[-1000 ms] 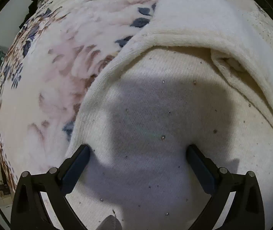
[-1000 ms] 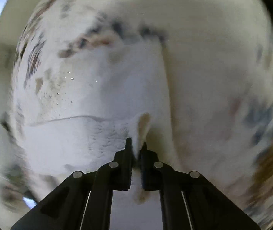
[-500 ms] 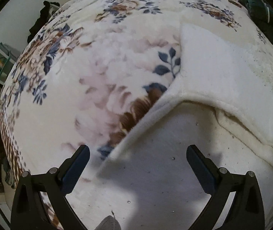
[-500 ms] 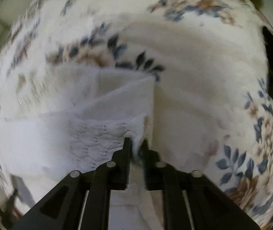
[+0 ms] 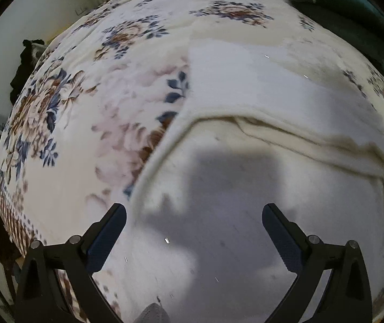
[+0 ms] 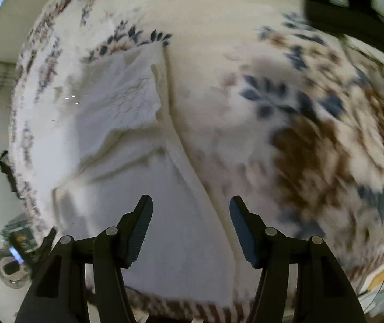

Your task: Fold small clothes

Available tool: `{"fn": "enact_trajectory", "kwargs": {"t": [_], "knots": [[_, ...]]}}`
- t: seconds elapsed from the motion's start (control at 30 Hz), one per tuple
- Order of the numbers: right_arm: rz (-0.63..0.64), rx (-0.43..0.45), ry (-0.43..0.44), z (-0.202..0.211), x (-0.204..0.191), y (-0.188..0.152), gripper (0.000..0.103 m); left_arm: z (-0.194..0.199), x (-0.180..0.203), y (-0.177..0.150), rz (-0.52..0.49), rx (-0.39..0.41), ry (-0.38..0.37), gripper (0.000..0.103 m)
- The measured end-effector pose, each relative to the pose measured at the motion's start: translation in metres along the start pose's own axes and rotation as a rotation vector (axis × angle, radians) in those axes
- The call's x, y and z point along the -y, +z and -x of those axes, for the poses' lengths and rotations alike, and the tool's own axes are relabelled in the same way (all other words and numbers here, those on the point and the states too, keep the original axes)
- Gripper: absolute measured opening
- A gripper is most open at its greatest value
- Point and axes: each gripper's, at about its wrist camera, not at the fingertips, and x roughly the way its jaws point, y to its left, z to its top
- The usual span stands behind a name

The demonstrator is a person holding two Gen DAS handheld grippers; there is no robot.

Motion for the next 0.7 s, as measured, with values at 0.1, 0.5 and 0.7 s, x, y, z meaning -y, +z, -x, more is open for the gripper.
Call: {"fn": "enact_trajectory", "kwargs": {"t": [0.1,0.5,0.7], "knots": [[-0.047,-0.022,0.06,0.015,0.028,0.01,0.062,0.008,0.012,-0.016,0.021,-0.019,0.019,0.103],[-0.055,-0.047,0.372,-0.113,0.034,0.201,0.062,-0.005,0.081,-0.096,0.187,-0.138,0.23,0.103],[0.07,-0.138,0.418,-0.159,-0.003,0.241,0.007,-0.003,0.106,-0.105,0.254,-0.173,0.23,0.103]]}}
